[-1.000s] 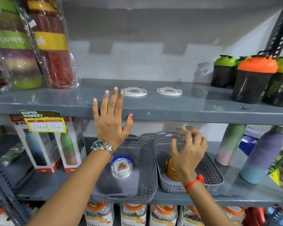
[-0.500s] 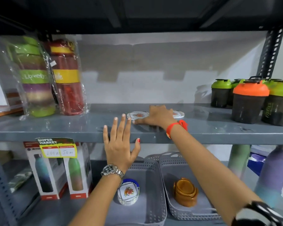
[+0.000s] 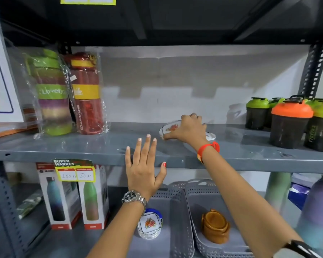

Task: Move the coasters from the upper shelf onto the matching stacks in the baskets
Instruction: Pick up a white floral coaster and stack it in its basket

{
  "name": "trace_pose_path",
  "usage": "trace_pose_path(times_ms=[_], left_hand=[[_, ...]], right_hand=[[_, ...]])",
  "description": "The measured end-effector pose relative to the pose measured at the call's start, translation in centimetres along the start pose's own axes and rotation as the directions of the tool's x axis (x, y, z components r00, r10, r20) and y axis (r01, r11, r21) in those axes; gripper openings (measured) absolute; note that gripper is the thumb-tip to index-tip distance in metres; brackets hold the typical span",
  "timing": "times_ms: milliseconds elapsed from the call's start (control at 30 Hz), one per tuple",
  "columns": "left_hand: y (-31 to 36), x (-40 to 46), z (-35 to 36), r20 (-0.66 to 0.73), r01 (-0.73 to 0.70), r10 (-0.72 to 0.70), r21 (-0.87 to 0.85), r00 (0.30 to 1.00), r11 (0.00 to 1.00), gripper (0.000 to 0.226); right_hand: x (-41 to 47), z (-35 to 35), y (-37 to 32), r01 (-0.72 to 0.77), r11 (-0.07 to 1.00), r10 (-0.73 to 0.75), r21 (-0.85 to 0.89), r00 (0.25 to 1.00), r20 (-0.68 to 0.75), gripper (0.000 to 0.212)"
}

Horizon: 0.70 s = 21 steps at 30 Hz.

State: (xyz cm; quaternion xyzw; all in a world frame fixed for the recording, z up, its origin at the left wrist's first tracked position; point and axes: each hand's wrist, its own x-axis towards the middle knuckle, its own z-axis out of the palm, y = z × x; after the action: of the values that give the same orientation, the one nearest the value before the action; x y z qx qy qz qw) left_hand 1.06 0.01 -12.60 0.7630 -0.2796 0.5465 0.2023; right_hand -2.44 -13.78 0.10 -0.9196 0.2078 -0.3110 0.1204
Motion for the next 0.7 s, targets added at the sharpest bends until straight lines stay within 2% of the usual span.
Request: trace_pose_path(times_ms=[100, 200, 267, 433, 600, 700], left_hand=[[0.0, 0.0, 0.1, -0.006, 0.009, -0.009, -0.014, 1.0, 1.0, 0.064], [0.1, 0.1, 0.0, -0.026, 0.018, -0.019, -0.043, 0.999, 0.999, 0.062], [0.1, 0.2, 0.0, -0.039, 0.017, -0.019, -0.056, 0.999, 0.998, 0.062], [0.0, 0.0, 0.0, -0.016, 0.006, -0.006, -0.038, 1.0, 0.999, 0.063], [0.1, -0.1, 0.0, -0.017, 0.011, -0.012, -0.06, 1.0, 0.998, 0.064], [0.1, -0.1, 0.1, -0.021, 0.015, -0.017, -0.066, 1.0, 0.998, 0.062]], right_hand=[[-1.7, -1.4, 0.9, 0.145, 0.985, -0.109, 0.093, 0.942, -0.317, 0.083], [-4.2, -2.8, 1.3, 0.362, 0.878, -0.135, 0.313, 0.816, -0.562, 0.085], [-6.2, -3.6, 1.3, 0.464, 0.81, -0.121, 0.359, 0.731, -0.671, 0.088], [-9.7, -5.5, 1.0, 0.57, 0.779, -0.161, 0.261, 0.584, -0.796, 0.09], [-11.7, -7.1, 0.4, 0.622, 0.75, -0.195, 0.226, 0.535, -0.822, 0.09], [-12.4, -7.3, 0.3, 0.629, 0.739, -0.195, 0.243, 0.544, -0.816, 0.088]])
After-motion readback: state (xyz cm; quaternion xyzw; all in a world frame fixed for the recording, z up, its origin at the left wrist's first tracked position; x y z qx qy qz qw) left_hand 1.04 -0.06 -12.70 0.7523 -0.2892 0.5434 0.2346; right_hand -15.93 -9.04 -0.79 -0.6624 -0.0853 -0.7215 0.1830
